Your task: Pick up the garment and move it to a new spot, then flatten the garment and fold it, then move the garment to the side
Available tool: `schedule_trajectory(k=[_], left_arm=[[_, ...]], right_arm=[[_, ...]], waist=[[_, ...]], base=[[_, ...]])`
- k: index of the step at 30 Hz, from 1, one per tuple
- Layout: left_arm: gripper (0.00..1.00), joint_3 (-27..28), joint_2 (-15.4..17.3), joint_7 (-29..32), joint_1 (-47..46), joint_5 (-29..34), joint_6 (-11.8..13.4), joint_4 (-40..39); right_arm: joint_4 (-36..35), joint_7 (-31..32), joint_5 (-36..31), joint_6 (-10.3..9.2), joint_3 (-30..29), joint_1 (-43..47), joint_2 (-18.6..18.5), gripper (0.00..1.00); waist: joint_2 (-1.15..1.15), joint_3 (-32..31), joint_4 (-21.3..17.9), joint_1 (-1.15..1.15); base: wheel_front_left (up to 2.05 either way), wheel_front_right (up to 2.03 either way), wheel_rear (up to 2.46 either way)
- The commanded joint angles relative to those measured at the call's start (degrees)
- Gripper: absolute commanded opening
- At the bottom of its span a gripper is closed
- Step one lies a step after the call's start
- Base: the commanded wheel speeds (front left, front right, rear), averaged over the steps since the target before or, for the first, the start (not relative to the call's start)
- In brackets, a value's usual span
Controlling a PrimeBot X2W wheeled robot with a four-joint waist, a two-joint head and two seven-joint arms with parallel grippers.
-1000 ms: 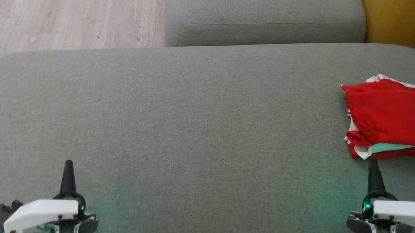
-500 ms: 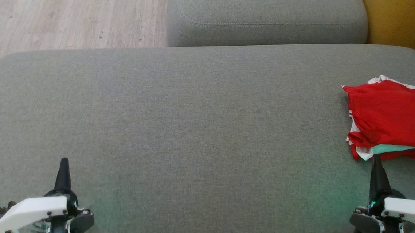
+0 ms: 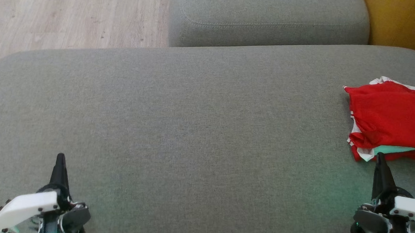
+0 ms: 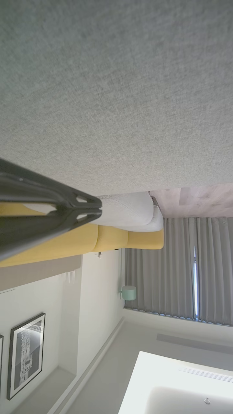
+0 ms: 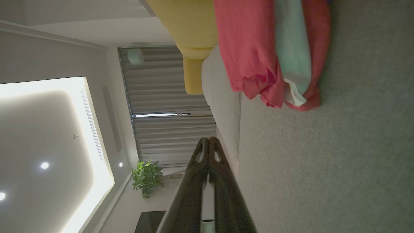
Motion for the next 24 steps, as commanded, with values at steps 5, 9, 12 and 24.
schedule_trajectory(k=[5,9,12,24], left_arm=[[0.00,2.15,0.41,0.44,-2.77,-0.27,-0.40,-1.62],[0.00,2.18,0.38,0.47,-2.77,-0.24,-0.40,-1.62],[0.00,2.21,0.36,0.49,-2.77,-0.22,-0.40,-1.61],[0.00,2.31,0.30,0.57,-2.78,-0.14,-0.40,-1.61]], right_arm=[[-2.24,0.55,0.35,0.40,0.93,-3.03,-0.94,0.00],[-2.24,0.61,0.29,0.40,0.86,-3.04,-0.89,0.00],[-2.23,0.65,0.25,0.40,0.81,-3.04,-0.86,0.00],[-2.22,0.80,0.09,0.40,0.62,-3.06,-0.72,0.00]], waist=[[0.00,0.00,0.00,0.00],[0.00,0.00,0.00,0.00],[0.00,0.00,0.00,0.00],[0.00,0.00,0.00,0.00]], base=[[0.00,0.00,0.00],[0.00,0.00,0.00],[0.00,0.00,0.00],[0.00,0.00,0.00]])
